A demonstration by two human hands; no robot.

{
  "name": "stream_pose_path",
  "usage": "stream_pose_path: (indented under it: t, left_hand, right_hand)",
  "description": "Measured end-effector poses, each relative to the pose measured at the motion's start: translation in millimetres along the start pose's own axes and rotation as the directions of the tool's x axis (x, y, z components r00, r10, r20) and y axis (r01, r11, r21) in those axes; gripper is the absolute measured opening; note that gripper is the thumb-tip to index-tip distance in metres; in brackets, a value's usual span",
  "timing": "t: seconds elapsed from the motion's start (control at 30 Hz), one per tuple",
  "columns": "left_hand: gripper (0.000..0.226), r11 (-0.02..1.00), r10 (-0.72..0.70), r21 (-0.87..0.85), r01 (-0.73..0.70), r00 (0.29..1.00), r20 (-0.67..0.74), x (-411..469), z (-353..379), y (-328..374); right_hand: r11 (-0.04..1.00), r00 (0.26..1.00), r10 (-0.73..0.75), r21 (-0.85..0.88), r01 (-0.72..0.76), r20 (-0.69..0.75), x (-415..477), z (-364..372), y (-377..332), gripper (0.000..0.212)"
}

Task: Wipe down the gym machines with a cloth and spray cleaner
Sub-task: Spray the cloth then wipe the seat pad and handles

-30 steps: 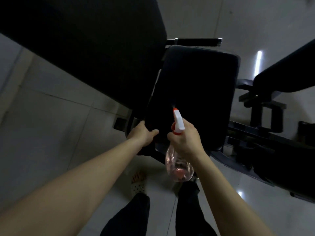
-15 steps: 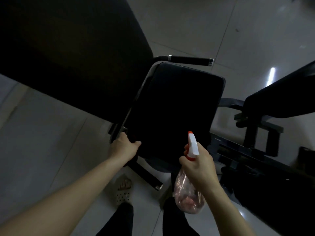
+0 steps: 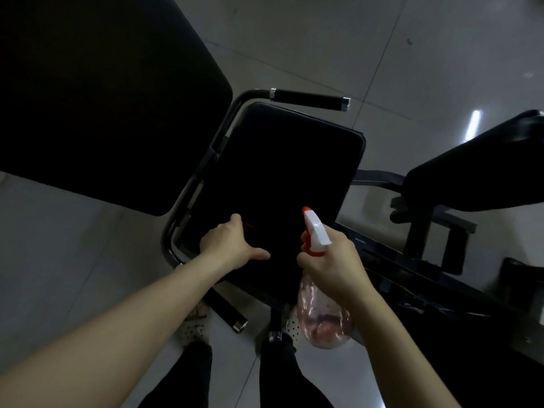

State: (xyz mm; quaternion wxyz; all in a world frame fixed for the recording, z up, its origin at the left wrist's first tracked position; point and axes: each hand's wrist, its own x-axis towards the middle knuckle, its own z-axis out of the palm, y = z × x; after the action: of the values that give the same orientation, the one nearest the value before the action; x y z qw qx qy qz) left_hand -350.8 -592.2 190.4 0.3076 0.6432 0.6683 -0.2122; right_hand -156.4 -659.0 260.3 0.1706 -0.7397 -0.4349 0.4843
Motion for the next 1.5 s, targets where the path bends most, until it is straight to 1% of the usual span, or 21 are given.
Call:
stream_pose_path:
  t: [0.1,0.27,0.33,0.43,0.53,0.67,0.73,0.87,0.97,1.03,1.1,1.13,1.23,1.27,1.37,1.43,1.5]
  left_hand:
    - [0.100,0.998,-0.061,0.039,0.059,0.997,0.051,6.9,-0.9,6.4]
    - [0.098,0.995,-0.097,-0.011,0.098,0.990,0.105,15.0,1.1,7.9]
    - [0.098,0.993,-0.116,-0.002,0.117,0.984,0.133,17.1,0.0,9.4]
    - [0.100,0.988,-0.152,0.028,0.150,0.973,0.171,22.0,-5.9,14.0]
    - [0.101,0.988,-0.157,0.023,0.155,0.966,0.207,25.6,-10.1,15.7]
    - [0.095,0.995,-0.097,0.001,0.099,0.969,0.226,27.2,-12.4,11.7]
    - [0.093,0.995,-0.096,0.016,0.094,0.966,0.239,27.9,-13.9,12.0]
    - [0.090,0.994,-0.103,0.054,0.092,0.966,0.238,30.1,-15.9,15.2]
    - [0.084,0.994,-0.104,0.064,0.091,0.963,0.248,31.6,-17.3,16.0]
    - [0.086,0.993,-0.108,0.077,0.092,0.963,0.246,31.3,-19.0,17.5]
    - [0.092,0.991,-0.115,0.088,0.096,0.964,0.241,30.5,-19.8,18.0]
    - [0.094,0.991,-0.118,0.093,0.098,0.963,0.242,29.2,-20.4,19.7]
    - [0.100,0.989,-0.136,0.091,0.116,0.957,0.255,28.0,-23.3,20.7]
    - [0.101,0.989,-0.139,0.092,0.118,0.954,0.264,27.0,-24.4,21.6]
    - [0.105,0.986,-0.140,0.130,0.107,0.950,0.280,24.0,-27.4,24.5]
    - [0.104,0.982,-0.121,0.175,0.071,0.950,0.288,21.8,-29.3,28.3]
    - [0.107,0.986,-0.081,0.165,0.031,0.949,0.305,21.1,-35.7,39.9]
  right_hand:
    - [0.990,0.996,-0.051,-0.126,0.059,0.070,28.9,4.5,-22.2,0.012]
    - [0.928,0.978,-0.113,-0.334,0.167,0.177,79.8,4.6,-60.5,0.020]
    - [0.912,0.973,-0.123,-0.364,0.188,0.193,98.5,1.6,-70.1,0.023]
    - [0.904,0.976,-0.117,-0.388,0.181,0.182,118.4,-4.6,-77.5,0.034]
    - [0.920,0.983,-0.087,-0.366,0.142,0.163,128.9,-18.1,-75.5,0.023]
    - [0.949,0.984,-0.082,-0.289,0.127,0.161,131.6,-42.9,-66.1,0.015]
    - [0.960,0.989,-0.053,-0.267,0.088,0.135,130.6,-56.5,-58.9,0.020]
    - [0.969,0.995,-0.024,-0.241,0.047,0.099,130.4,-83.6,-40.3,0.018]
    - [0.966,0.996,-0.002,-0.259,0.026,0.092,125.7,-98.8,-26.0,0.031]
    - [0.972,0.996,0.045,-0.234,-0.026,0.076,121.2,-108.6,-15.7,0.035]
    - [0.988,0.989,0.107,-0.126,-0.094,0.102,114.5,-117.6,-3.0,0.022]
    - [0.991,0.986,0.114,-0.077,-0.106,0.118,109.3,-123.0,2.4,0.017]
    - [0.998,0.993,0.058,0.011,-0.060,0.107,97.3,-128.5,13.9,0.026]
    - [0.999,0.995,0.037,0.003,-0.037,0.088,94.2,-129.0,17.7,0.026]
    - [1.000,0.999,0.012,-0.028,-0.011,0.039,90.0,-131.4,31.9,0.015]
    - [1.000,0.997,0.011,-0.018,-0.009,0.080,89.7,-135.5,45.1,0.020]
    - [1.000,0.990,0.014,0.016,-0.016,0.137,89.8,-141.5,58.6,0.032]
